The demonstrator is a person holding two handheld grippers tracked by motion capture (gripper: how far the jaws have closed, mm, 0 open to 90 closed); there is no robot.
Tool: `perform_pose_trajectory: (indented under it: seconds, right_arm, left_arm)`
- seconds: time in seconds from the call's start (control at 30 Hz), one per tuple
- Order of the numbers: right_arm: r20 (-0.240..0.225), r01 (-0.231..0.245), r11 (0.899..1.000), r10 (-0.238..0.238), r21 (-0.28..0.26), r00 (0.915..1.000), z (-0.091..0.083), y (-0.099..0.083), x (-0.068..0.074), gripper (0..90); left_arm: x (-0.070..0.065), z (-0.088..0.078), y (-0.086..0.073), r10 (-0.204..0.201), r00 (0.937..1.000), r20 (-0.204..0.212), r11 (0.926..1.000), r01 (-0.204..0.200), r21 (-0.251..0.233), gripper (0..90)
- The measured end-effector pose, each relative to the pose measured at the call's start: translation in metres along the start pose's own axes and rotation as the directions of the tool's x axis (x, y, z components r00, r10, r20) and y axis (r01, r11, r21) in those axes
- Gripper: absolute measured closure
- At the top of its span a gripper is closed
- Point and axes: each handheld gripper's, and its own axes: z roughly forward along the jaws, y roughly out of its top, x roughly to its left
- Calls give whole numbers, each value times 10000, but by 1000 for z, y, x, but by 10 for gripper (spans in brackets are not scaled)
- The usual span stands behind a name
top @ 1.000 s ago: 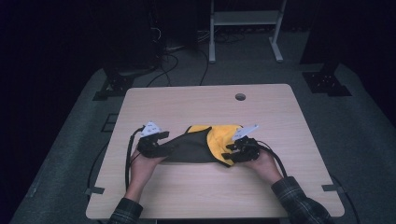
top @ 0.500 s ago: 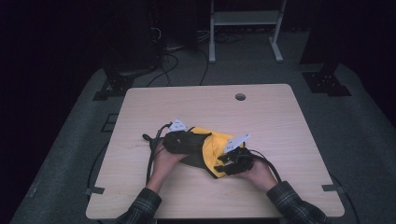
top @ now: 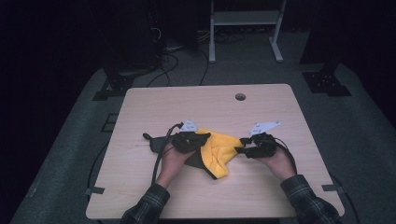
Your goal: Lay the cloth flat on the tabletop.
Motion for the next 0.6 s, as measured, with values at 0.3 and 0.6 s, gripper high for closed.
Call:
perform_pose_trajectory:
  seconds: [0.3, 0.6]
  right_arm:
    - [91, -746, 9959, 742, 514, 9972, 3, -18, -31, 458]
    - [-316, -599, 9930, 634, 1017, 9975, 21, -19, -24, 551]
  left_arm:
    - [17, -63, -13, -372, 9955, -869, 9966, 306, -763, 862]
    - [29, -108, -42, -1009, 9837, -1491, 9908, 857, -1052, 862]
